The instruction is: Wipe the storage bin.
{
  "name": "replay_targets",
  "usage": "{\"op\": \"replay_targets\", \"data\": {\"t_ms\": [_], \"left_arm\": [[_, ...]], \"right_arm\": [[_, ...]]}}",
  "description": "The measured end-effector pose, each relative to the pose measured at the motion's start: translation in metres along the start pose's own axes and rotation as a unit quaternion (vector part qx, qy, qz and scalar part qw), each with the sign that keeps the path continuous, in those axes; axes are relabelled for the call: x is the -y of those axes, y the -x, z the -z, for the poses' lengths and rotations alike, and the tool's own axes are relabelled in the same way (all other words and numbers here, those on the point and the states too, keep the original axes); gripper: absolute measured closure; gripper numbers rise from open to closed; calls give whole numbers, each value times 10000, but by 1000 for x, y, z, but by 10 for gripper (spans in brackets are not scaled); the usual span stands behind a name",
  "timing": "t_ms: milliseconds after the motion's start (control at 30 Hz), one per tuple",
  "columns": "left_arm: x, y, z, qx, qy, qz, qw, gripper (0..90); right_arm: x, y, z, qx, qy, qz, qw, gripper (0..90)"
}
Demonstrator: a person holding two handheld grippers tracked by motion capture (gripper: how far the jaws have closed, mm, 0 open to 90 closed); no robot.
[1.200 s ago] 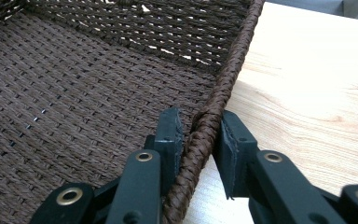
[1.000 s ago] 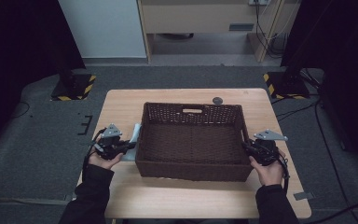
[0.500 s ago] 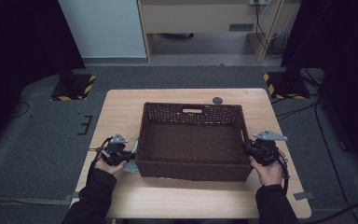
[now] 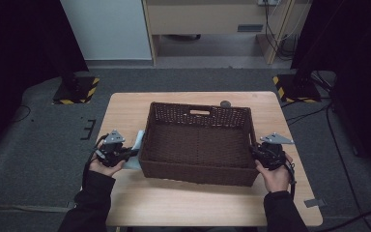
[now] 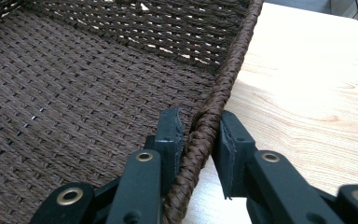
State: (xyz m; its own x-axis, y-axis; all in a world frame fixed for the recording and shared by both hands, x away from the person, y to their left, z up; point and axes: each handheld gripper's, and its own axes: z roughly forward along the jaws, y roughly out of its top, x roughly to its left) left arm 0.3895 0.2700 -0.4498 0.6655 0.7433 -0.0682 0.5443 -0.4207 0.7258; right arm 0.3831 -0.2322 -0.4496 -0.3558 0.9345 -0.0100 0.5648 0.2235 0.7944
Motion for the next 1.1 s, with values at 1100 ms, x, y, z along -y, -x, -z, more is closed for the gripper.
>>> {"op": "replay_targets", "data": {"t_ms": [1100], "left_arm": [[26,15,1,139,-225,-60,9996,835]], "right_arm": [[3,3,0,-72,129,-9,9999,653]]}}
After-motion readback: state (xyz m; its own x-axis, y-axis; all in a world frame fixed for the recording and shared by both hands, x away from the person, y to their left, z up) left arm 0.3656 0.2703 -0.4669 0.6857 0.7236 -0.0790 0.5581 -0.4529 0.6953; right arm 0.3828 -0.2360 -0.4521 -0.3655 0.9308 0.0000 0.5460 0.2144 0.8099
